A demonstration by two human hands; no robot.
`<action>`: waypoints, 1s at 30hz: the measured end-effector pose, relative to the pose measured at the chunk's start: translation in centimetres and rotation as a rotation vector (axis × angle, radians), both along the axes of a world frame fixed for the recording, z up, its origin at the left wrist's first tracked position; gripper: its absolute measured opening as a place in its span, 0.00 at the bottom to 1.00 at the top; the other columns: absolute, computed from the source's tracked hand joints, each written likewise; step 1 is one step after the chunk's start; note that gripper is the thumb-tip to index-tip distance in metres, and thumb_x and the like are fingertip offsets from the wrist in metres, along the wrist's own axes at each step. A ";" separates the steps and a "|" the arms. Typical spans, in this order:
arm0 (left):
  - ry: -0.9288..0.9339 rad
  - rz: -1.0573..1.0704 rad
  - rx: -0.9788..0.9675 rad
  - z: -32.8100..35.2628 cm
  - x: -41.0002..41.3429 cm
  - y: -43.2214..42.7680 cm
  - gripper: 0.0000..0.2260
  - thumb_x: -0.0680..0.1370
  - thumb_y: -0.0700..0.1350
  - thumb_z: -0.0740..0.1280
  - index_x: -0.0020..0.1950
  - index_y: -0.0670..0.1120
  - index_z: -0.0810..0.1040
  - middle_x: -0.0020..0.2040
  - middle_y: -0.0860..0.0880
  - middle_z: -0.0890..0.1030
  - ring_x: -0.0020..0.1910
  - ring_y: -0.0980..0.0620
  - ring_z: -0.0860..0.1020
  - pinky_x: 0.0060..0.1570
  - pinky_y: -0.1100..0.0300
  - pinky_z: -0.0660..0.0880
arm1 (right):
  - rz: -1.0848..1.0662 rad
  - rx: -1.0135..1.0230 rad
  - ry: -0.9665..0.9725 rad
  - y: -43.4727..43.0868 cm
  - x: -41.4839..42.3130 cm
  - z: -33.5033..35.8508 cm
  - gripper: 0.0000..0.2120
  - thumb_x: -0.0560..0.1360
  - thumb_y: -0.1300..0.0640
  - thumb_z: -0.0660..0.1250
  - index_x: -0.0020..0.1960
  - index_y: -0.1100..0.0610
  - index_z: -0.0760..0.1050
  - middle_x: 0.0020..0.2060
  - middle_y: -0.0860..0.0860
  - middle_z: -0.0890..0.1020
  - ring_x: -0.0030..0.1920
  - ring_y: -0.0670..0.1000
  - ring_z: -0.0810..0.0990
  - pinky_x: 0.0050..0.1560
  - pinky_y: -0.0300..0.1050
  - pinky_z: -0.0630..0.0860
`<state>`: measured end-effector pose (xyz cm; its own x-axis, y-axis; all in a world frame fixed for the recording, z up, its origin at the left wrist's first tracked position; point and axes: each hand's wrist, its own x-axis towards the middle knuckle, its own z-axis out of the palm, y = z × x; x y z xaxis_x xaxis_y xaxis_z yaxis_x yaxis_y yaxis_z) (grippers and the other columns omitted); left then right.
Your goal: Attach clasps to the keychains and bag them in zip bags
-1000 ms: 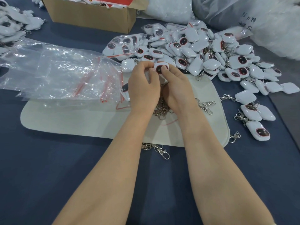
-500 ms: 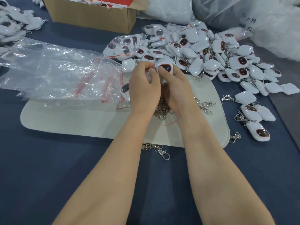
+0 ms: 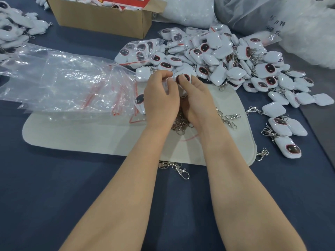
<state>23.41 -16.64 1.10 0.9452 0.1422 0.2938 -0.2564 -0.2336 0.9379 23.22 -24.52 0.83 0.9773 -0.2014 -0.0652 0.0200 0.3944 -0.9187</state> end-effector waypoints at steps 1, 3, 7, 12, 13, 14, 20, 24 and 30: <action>0.001 0.003 0.001 0.0 0.0 0.0 0.08 0.78 0.39 0.60 0.54 0.43 0.77 0.52 0.48 0.80 0.53 0.52 0.77 0.55 0.61 0.71 | -0.008 -0.032 0.001 0.0 0.0 -0.1 0.12 0.81 0.64 0.58 0.39 0.60 0.70 0.34 0.56 0.73 0.39 0.54 0.71 0.47 0.51 0.69; 0.000 0.008 0.007 0.0 0.0 0.0 0.08 0.78 0.39 0.60 0.54 0.44 0.77 0.52 0.48 0.80 0.52 0.53 0.76 0.55 0.63 0.71 | -0.035 -0.069 0.002 0.1 0.1 -0.2 0.13 0.81 0.64 0.59 0.38 0.59 0.69 0.33 0.56 0.71 0.40 0.55 0.70 0.46 0.52 0.67; -0.006 0.005 0.001 0.0 0.0 0.0 0.08 0.78 0.39 0.61 0.53 0.43 0.77 0.51 0.48 0.80 0.52 0.53 0.76 0.54 0.65 0.71 | -0.045 0.034 -0.001 0.0 0.0 0.1 0.11 0.82 0.63 0.58 0.41 0.61 0.74 0.38 0.59 0.77 0.41 0.56 0.77 0.52 0.55 0.73; -0.009 0.001 -0.004 0.0 0.1 0.1 0.08 0.78 0.39 0.60 0.53 0.43 0.77 0.51 0.48 0.80 0.53 0.52 0.77 0.56 0.62 0.71 | -0.089 0.154 -0.004 0.0 0.1 0.2 0.12 0.83 0.62 0.55 0.47 0.65 0.75 0.42 0.60 0.81 0.42 0.54 0.82 0.49 0.48 0.80; -0.010 -0.001 -0.003 0.0 0.1 0.1 0.08 0.78 0.39 0.60 0.54 0.43 0.77 0.51 0.47 0.80 0.53 0.51 0.77 0.56 0.61 0.71 | -0.105 0.122 -0.014 -0.1 0.1 0.1 0.12 0.83 0.62 0.55 0.48 0.65 0.75 0.42 0.59 0.81 0.41 0.53 0.82 0.46 0.45 0.81; -0.009 -0.002 -0.003 0.0 0.0 0.1 0.08 0.78 0.39 0.60 0.54 0.43 0.77 0.51 0.47 0.80 0.53 0.51 0.77 0.57 0.59 0.72 | -0.118 0.088 -0.023 -0.1 0.1 0.1 0.12 0.83 0.62 0.55 0.48 0.64 0.75 0.42 0.58 0.81 0.40 0.51 0.82 0.44 0.43 0.80; -0.004 -0.007 -0.006 0.0 0.0 0.0 0.08 0.78 0.39 0.60 0.53 0.43 0.76 0.51 0.47 0.80 0.53 0.51 0.78 0.57 0.59 0.72 | -0.097 0.113 -0.010 0.0 0.1 0.2 0.12 0.83 0.62 0.56 0.47 0.65 0.75 0.40 0.57 0.83 0.40 0.52 0.83 0.47 0.46 0.80; -0.003 0.000 -0.004 0.0 0.1 0.0 0.08 0.78 0.39 0.60 0.53 0.44 0.77 0.51 0.48 0.80 0.53 0.52 0.77 0.55 0.64 0.71 | -0.118 0.103 -0.008 0.1 0.0 0.3 0.05 0.81 0.64 0.59 0.50 0.64 0.73 0.38 0.55 0.82 0.39 0.50 0.82 0.42 0.43 0.81; -0.016 0.011 0.006 -0.1 0.1 0.0 0.08 0.78 0.38 0.61 0.54 0.42 0.77 0.52 0.47 0.80 0.52 0.53 0.76 0.54 0.66 0.69 | -0.160 0.017 -0.051 0.0 0.1 0.2 0.07 0.79 0.68 0.61 0.44 0.60 0.71 0.38 0.54 0.80 0.36 0.46 0.81 0.41 0.40 0.80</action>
<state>23.56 -16.64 1.04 0.9389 0.1505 0.3095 -0.2685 -0.2421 0.9323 23.29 -24.47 1.00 0.9351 -0.3537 -0.0208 0.1303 0.3977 -0.9082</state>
